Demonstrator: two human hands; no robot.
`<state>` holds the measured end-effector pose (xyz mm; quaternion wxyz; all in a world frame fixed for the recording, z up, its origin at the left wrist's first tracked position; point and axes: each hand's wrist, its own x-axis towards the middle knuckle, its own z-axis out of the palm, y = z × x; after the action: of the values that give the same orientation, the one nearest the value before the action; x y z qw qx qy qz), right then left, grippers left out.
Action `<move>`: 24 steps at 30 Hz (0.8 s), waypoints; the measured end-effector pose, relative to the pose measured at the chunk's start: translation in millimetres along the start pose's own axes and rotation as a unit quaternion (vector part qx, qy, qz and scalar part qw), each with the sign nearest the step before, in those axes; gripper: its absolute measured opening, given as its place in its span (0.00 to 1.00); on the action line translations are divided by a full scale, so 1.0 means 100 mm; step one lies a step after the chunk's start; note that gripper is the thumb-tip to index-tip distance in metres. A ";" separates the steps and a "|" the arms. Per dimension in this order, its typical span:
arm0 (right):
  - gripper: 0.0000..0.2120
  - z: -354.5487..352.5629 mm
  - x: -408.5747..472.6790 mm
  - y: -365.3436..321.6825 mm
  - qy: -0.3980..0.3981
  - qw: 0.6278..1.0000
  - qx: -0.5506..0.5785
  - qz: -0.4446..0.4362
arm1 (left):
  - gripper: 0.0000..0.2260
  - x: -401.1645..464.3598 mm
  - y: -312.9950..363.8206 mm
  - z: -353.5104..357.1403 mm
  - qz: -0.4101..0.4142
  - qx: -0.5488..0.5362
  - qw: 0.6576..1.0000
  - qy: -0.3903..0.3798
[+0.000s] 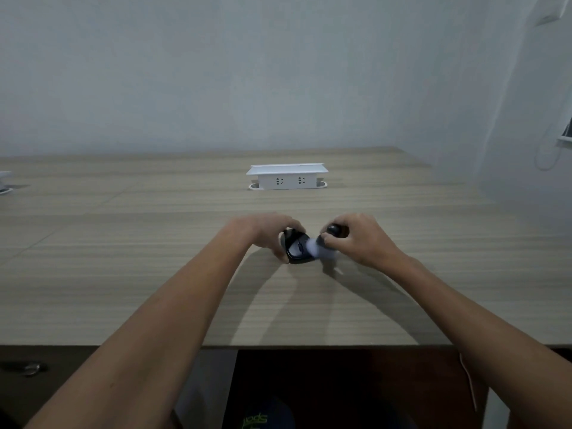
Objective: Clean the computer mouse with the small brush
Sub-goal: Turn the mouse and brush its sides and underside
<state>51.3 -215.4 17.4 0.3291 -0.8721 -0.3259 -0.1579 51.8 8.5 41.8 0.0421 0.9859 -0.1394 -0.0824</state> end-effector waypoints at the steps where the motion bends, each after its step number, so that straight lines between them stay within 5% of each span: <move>1: 0.06 -0.01 0.01 0.01 0.015 1.000 -0.003 0.002 | 0.38 0.00 0.00 0.01 -0.004 -0.003 1.000 0.001; 7: 0.07 0.02 -0.04 -0.07 -0.046 0.998 0.020 -0.032 | 0.36 -0.02 0.03 -0.01 -0.002 -0.011 1.000 0.003; 12: 0.07 -0.05 0.02 -0.02 0.010 1.000 -0.013 -0.019 | 0.37 -0.02 0.02 -0.01 -0.012 -0.023 1.000 0.003; 17: 0.06 0.03 -0.04 -0.12 -0.055 0.998 0.020 -0.036 | 0.36 -0.03 0.05 -0.01 -0.010 -0.018 1.000 0.009; 21: 0.07 -0.04 0.02 -0.03 0.005 1.000 -0.021 -0.019 | 0.36 -0.03 0.04 -0.01 -0.021 -0.002 1.000 0.012; 24: 0.07 -0.05 -0.01 -0.09 -0.034 0.999 0.028 -0.032 | 0.35 -0.02 0.03 0.00 -0.023 0.005 1.000 0.017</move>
<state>44.3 -214.2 25.2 0.3370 -0.8565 -0.3688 -0.1295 49.0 6.2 42.5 0.0374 0.9903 -0.1161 -0.0662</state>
